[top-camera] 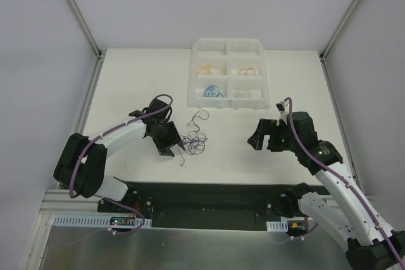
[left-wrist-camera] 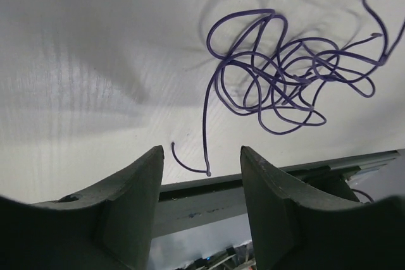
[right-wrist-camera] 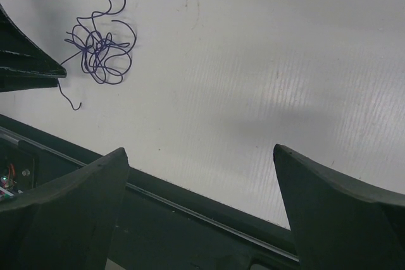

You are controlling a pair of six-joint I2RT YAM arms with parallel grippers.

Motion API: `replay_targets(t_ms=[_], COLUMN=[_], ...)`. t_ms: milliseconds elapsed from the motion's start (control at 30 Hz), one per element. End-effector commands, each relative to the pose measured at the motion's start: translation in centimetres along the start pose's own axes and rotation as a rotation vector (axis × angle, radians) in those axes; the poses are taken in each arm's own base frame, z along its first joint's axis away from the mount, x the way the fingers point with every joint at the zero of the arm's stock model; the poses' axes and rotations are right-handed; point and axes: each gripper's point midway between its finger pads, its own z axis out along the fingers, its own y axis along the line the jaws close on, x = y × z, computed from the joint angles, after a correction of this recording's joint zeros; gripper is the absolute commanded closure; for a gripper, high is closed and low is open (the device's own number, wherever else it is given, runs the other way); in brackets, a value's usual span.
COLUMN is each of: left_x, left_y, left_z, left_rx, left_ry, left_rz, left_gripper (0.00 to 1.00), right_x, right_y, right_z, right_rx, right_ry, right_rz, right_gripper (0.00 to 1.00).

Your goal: Untangle the cables

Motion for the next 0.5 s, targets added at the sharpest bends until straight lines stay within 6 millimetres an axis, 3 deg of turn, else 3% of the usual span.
replay_targets(t_ms=[0, 133, 267, 367, 467], left_x=[1.5, 2.0, 1.5, 0.8, 0.2], left_y=[-0.6, -1.1, -3.1, -5.7, -9.6], left_z=[0.4, 1.0, 0.2, -1.9, -5.7], left_rx=[0.012, 0.038, 0.104, 0.18, 0.296], left_ry=[0.093, 0.123, 0.106, 0.041, -0.074], left_rz=[0.027, 0.018, 0.077, 0.174, 0.308], left_gripper=[0.51, 0.66, 0.99, 1.0, 1.0], right_x=[-0.1, 0.0, 0.1, 0.3, -0.2], right_y=[0.3, 0.4, 0.7, 1.2, 2.2], right_z=[0.2, 0.4, 0.8, 1.3, 1.4], right_rx=[-0.017, -0.018, -0.035, -0.061, -0.112], right_ry=[0.004, 0.011, 0.034, 0.058, 0.063], right_rz=[0.02, 0.024, 0.026, 0.026, 0.006], right_gripper=[0.0, 0.0, 0.0, 0.0, 0.0])
